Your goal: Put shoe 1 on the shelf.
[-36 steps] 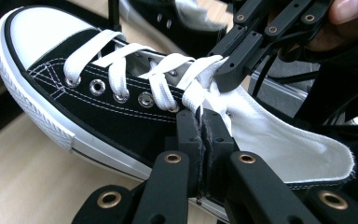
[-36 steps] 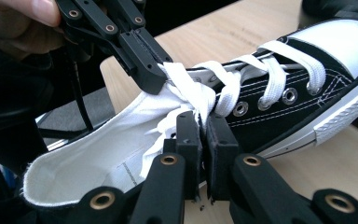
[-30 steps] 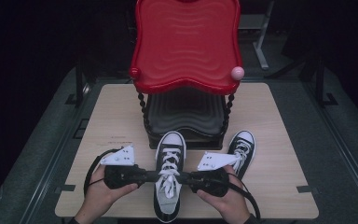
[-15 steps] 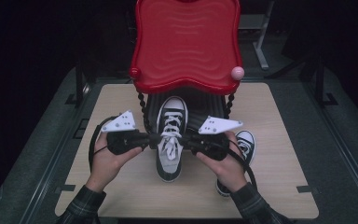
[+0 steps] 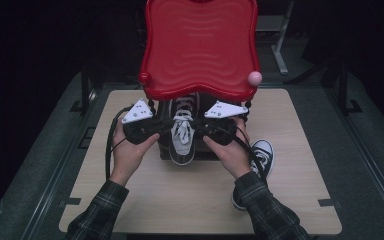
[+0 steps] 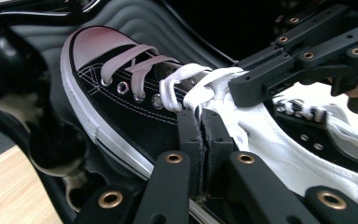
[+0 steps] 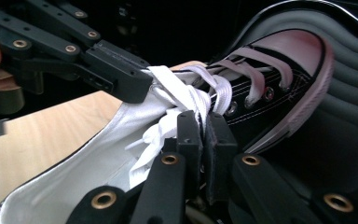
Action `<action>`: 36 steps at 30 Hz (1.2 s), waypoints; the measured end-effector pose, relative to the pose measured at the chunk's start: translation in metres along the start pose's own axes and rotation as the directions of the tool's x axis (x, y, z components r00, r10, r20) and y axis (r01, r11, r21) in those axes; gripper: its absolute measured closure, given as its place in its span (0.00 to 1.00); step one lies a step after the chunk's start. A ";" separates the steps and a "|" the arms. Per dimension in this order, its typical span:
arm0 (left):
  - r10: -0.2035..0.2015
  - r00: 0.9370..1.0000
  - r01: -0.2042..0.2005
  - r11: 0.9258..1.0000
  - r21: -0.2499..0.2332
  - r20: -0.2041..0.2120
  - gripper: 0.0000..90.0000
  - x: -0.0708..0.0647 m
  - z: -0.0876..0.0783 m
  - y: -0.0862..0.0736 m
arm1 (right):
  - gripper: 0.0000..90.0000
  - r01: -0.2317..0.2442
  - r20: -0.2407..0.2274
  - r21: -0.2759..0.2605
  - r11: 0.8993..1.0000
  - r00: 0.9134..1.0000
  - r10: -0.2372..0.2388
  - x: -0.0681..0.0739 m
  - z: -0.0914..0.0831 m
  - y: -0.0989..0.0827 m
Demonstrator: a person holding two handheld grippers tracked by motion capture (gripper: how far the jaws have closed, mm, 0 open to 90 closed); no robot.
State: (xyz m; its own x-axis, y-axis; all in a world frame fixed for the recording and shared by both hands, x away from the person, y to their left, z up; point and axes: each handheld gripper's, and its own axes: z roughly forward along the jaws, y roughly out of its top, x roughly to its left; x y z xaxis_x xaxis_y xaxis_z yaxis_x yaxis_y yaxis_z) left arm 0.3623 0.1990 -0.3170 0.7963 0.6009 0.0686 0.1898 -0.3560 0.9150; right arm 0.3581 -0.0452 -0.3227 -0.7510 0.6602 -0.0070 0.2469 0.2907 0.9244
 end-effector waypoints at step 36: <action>0.002 0.996 -0.018 0.986 0.165 0.095 0.53 -0.033 -0.022 -0.065 | 0.59 -0.037 -0.081 0.095 0.995 0.996 0.044 0.016 -0.035 -0.069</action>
State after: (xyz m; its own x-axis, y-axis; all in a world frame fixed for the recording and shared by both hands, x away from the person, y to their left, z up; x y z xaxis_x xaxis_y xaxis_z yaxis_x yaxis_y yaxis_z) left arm 0.3112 0.2179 -0.3696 0.8475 0.5298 0.0325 0.2676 -0.4795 0.8358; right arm 0.3081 -0.0790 -0.3731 -0.7864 0.6143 0.0649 0.3311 0.3304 0.8839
